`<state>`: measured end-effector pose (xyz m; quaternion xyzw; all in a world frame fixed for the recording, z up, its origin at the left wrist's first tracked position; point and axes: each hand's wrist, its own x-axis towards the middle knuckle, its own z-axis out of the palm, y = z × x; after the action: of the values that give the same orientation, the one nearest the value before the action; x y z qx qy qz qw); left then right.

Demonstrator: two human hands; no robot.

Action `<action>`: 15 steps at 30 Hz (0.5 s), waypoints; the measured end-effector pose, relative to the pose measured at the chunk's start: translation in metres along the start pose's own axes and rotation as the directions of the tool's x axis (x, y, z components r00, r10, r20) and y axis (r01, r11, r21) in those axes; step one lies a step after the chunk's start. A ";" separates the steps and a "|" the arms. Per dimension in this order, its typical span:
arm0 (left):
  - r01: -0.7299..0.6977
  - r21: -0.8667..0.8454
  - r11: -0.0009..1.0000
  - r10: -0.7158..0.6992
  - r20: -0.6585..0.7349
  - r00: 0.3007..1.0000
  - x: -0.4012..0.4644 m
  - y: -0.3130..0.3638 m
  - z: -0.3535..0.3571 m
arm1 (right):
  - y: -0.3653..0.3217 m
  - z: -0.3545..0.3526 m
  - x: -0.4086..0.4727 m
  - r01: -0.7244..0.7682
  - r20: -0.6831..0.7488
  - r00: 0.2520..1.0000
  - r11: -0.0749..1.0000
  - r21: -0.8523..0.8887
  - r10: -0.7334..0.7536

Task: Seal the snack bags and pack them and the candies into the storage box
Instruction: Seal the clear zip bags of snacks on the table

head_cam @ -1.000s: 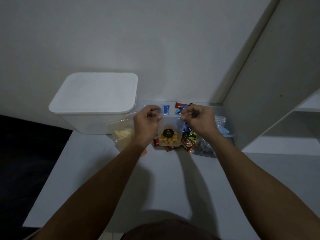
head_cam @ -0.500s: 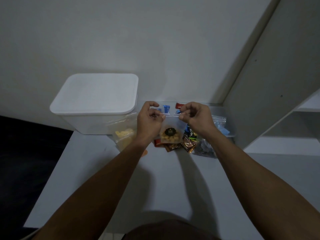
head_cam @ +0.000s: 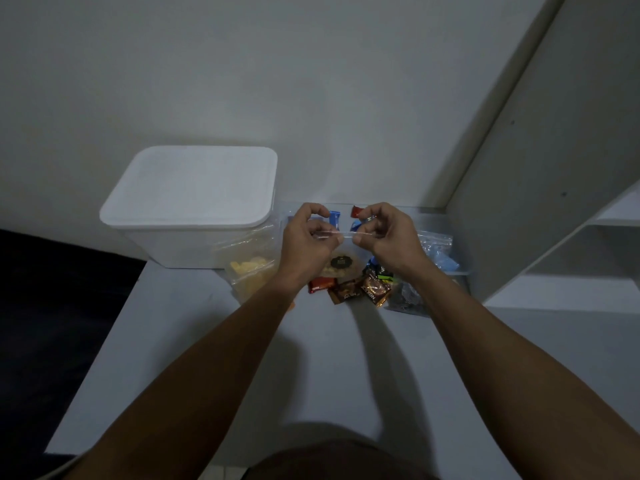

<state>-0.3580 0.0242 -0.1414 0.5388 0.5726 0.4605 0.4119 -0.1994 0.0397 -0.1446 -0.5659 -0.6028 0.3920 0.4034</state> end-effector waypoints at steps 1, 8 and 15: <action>0.002 0.000 1.000 -0.002 0.003 1.000 0.000 0.000 -0.001 | 0.000 0.000 0.000 -0.002 -0.011 1.000 1.000 -0.003 0.002; 0.029 -0.026 0.999 -0.030 -0.047 0.998 0.006 -0.003 -0.013 | 0.002 -0.005 0.000 0.013 -0.001 1.000 1.000 0.002 -0.013; 0.023 0.037 0.999 -0.023 0.008 1.000 0.003 -0.002 -0.008 | 0.001 -0.001 0.001 0.009 0.039 0.999 1.000 -0.018 -0.008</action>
<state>-0.3669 0.0265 -0.1414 0.5414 0.5855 0.4429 0.4097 -0.1983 0.0413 -0.1455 -0.5591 -0.6165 0.3958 0.3882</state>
